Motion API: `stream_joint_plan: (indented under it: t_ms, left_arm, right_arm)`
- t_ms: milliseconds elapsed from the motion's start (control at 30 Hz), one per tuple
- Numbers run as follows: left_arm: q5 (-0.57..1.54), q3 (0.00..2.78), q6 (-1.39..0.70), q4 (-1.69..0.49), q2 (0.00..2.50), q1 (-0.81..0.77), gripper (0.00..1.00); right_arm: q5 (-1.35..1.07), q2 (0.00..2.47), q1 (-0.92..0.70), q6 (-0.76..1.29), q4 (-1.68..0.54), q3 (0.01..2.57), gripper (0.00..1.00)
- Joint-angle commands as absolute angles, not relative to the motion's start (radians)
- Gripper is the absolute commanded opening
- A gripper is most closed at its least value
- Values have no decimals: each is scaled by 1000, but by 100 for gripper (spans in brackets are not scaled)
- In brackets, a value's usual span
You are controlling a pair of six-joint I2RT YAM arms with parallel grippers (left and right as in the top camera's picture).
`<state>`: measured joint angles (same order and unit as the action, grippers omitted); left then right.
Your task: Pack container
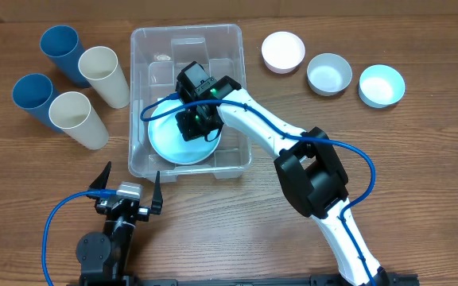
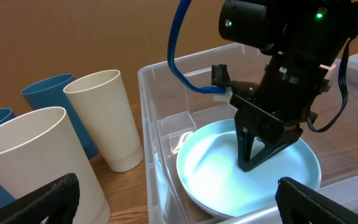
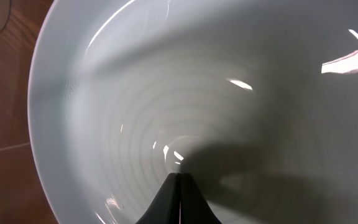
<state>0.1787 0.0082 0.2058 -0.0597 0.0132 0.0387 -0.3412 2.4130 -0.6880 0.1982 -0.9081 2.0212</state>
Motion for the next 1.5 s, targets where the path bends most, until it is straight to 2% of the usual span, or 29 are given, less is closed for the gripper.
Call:
stream_joint_plan:
  t_ms: [0, 1467]
  left_arm:
    - [176, 5, 205, -59, 4, 33, 100]
    - [176, 5, 205, -59, 4, 33, 100]
  right_arm:
    - [-342, 2449, -692, 201, -913, 2016, 4]
    - [-316, 2449, -799, 240, -1235, 2016, 4]
